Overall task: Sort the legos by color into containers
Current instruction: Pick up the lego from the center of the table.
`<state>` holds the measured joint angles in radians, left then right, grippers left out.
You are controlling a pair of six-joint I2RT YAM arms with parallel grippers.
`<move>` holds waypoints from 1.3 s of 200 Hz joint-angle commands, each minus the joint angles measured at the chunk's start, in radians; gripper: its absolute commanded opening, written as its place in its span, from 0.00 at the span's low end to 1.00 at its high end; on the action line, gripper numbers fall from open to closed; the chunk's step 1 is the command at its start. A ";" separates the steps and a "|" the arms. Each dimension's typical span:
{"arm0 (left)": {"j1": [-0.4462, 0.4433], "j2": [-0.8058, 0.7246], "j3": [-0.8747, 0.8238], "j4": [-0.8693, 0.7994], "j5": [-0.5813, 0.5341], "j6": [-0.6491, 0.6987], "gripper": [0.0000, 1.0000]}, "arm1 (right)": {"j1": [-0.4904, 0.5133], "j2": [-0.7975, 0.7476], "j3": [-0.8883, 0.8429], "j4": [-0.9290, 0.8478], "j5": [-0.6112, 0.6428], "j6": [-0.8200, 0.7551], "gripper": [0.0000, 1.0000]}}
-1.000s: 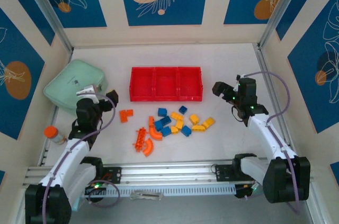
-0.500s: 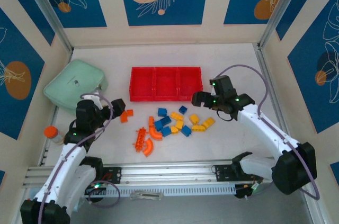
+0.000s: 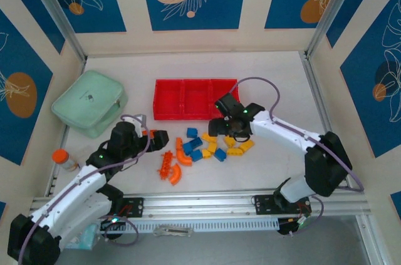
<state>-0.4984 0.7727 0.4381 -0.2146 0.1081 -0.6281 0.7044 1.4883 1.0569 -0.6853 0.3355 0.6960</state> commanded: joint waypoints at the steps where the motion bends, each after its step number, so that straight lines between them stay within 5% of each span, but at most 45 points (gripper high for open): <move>1: -0.038 0.037 0.043 0.045 -0.058 -0.020 0.99 | 0.009 0.066 0.053 0.015 0.057 0.061 0.88; 99: -0.112 0.180 0.094 0.102 -0.127 -0.031 0.99 | 0.003 0.285 0.135 0.072 0.118 0.142 0.71; 260: -0.112 0.217 0.109 0.083 -0.143 -0.020 0.99 | -0.003 0.385 0.172 0.104 0.102 0.120 0.46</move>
<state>-0.6006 0.9852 0.5129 -0.1204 -0.0208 -0.6540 0.7048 1.8626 1.2060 -0.5697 0.4305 0.8158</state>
